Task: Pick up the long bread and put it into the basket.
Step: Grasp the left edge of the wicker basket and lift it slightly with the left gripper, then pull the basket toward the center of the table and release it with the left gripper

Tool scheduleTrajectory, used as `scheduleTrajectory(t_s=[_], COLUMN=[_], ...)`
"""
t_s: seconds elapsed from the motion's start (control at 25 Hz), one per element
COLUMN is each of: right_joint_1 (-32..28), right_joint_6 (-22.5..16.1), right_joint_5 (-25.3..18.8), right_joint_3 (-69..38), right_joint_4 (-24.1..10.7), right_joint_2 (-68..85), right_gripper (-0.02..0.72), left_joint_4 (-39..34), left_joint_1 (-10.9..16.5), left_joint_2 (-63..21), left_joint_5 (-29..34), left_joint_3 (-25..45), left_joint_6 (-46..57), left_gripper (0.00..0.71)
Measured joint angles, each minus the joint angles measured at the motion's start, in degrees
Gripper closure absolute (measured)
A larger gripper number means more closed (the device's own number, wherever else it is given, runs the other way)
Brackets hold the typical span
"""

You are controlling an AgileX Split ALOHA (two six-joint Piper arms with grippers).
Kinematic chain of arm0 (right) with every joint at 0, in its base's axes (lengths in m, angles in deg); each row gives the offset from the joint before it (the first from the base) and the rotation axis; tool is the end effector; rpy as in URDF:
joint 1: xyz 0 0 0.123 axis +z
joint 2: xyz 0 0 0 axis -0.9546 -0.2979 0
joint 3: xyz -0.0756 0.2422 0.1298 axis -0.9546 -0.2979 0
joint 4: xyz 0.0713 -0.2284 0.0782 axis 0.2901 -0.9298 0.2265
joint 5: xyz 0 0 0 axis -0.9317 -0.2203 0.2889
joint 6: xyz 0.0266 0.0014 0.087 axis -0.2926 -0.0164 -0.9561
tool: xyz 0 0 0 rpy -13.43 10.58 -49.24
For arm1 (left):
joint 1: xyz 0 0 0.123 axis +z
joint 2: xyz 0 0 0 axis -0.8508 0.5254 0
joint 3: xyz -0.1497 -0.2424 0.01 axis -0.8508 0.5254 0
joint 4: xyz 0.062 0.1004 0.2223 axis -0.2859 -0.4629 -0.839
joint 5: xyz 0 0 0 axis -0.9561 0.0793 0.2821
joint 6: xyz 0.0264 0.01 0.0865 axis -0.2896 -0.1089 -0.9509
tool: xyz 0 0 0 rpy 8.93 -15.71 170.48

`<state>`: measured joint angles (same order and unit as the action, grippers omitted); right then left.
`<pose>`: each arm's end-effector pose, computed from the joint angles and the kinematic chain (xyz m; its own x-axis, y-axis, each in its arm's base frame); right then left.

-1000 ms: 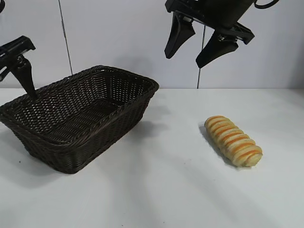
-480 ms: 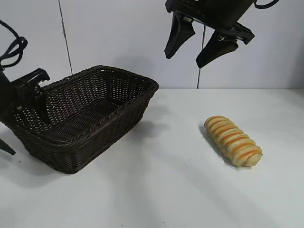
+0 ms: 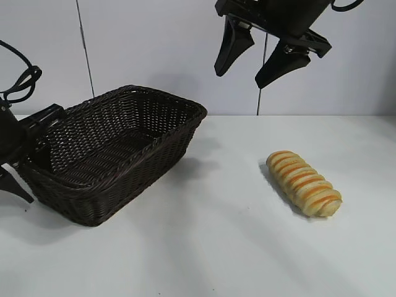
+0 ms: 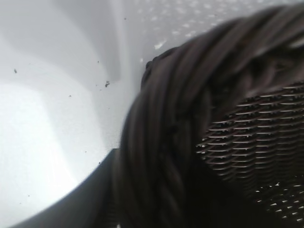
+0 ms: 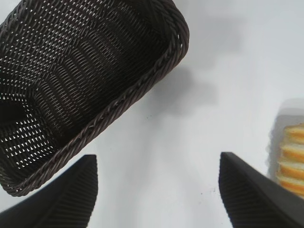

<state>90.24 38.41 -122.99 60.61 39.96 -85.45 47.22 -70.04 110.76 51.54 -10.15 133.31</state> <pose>0.3769 0.1474 0.2820 -0.8579 -0.1686 -0.4853 -0.3462 0.8877 0.3036 0.3242 -0.0803 0.1429 -0.6539 -0.7562 -0.0231 -0.7107 0.6245 -0.3239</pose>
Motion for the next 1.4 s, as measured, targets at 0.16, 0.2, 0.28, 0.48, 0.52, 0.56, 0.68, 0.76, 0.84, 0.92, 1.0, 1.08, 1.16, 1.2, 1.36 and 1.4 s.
scheduleTrajectory(t_s=[0.16, 0.2, 0.28, 0.48, 0.52, 0.56, 0.68, 0.76, 0.84, 0.92, 1.0, 1.08, 1.16, 1.2, 1.36, 1.4], right_joint_1=[0.0, 0.0, 0.0, 0.0, 0.0, 0.0, 0.0, 0.0, 0.0, 0.0, 0.0, 0.0, 0.0, 0.0, 0.0, 0.0], right_joint_6=[0.0, 0.0, 0.0, 0.0, 0.0, 0.0, 0.0, 0.0, 0.0, 0.0, 0.0, 0.0, 0.0, 0.0, 0.0, 0.0], right_joint_5=[0.0, 0.0, 0.0, 0.0, 0.0, 0.0, 0.0, 0.0, 0.0, 0.0, 0.0, 0.0, 0.0, 0.0, 0.0, 0.0], right_joint_3=[0.0, 0.0, 0.0, 0.0, 0.0, 0.0, 0.0, 0.0, 0.0, 0.0, 0.0, 0.0, 0.0, 0.0, 0.0, 0.0], right_joint_4=[0.0, 0.0, 0.0, 0.0, 0.0, 0.0, 0.0, 0.1, 0.1, 0.1, 0.1, 0.1, 0.0, 0.0, 0.0, 0.0], right_joint_2=[0.0, 0.0, 0.0, 0.0, 0.0, 0.0, 0.0, 0.0, 0.0, 0.0, 0.0, 0.0, 0.0, 0.0, 0.0, 0.0], right_gripper=[0.185, 0.185, 0.185, 0.185, 0.185, 0.185, 0.185, 0.185, 0.185, 0.185, 0.185, 0.185, 0.185, 0.185, 0.185, 0.185], left_joint_4=[0.0, 0.0, 0.0, -0.5, -0.4, -0.1, 2.3, 3.5, 3.7, 4.0, 4.0, 4.1, 4.1, 4.1, 4.6, 5.2], left_joint_1=[0.0, 0.0, 0.0, 0.0, 0.0, 0.0, 0.0, 0.0, 0.0, 0.2, 0.6, 1.4, 2.3, 2.7, 4.0, 4.2], left_joint_2=[0.0, 0.0, 0.0, 0.1, 0.1, 0.1, -0.1, -0.4, -0.6, -0.6, -0.6, -0.6, -0.6, -0.6, -0.6, -0.6], left_joint_5=[2.9, 3.7, 5.7, 11.6, 12.6, 13.5, 14.4, 15.1, 15.9, 16.8, 17.6, 18.5, 19.8, 20.3, 21.6, 21.9], left_joint_3=[-1.6, -2.2, -3.7, -8.0, -8.8, -9.3, -10.6, -11.5, -12.3, -12.9, -12.9, -12.9, -12.9, -12.9, -12.9, -12.9], left_joint_6=[-0.1, -0.6, -1.9, -6.5, -7.8, -9.1, -12.8, -14.8, -16.4, -17.6, -18.9, -21.1, -23.9, -25.2, -31.6, -33.7], left_gripper=[0.608, 0.608, 0.608, 0.608, 0.608, 0.608, 0.608, 0.608, 0.609, 0.609, 0.609, 0.609, 0.609, 0.609, 0.609, 0.609])
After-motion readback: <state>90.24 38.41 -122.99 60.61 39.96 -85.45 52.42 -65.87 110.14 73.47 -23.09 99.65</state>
